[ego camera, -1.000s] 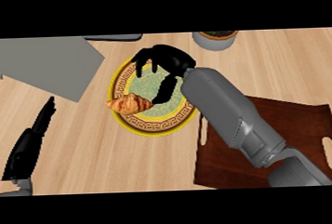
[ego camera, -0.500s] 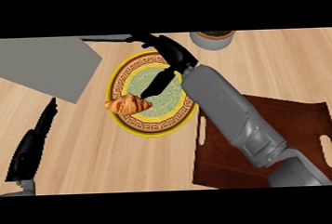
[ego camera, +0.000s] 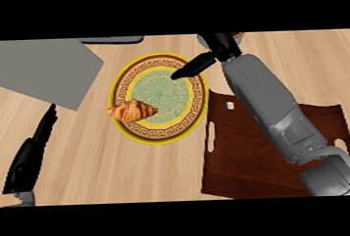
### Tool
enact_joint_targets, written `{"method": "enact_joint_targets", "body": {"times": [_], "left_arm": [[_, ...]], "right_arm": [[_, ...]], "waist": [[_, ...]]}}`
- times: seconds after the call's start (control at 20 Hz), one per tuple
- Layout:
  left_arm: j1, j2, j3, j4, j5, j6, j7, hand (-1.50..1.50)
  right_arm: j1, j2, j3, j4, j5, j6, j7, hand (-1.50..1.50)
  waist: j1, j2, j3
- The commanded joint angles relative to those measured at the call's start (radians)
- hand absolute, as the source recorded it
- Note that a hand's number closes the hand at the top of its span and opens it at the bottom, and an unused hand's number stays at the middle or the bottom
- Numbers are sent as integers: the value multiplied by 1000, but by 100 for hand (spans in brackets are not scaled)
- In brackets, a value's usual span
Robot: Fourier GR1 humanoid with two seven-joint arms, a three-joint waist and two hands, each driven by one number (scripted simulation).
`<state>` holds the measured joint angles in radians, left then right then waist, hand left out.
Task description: Pick the croissant from the tray and place it in the plate
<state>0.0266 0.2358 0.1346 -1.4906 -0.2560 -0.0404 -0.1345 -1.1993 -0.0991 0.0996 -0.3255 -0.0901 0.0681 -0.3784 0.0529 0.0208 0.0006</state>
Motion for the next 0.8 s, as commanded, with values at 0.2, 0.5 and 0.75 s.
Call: {"method": "enact_joint_targets", "body": {"times": [0.2, 0.5, 0.75], "left_arm": [[-21, 28, 18, -21, 37, -47, 3, 0], [-16, -3, -6, 8, 12, -25, -10, 0], [-24, -6, -6, 19, -4, -7, -24, 0]], "right_arm": [[25, -171, -96, 98, -52, 198, -194, -150], [18, -272, -79, 150, -6, 276, -274, -150], [15, -330, -83, 190, 5, 331, -298, -150]], "waist": [[25, 14, 2], [36, 21, 2], [44, 25, 2]]}}
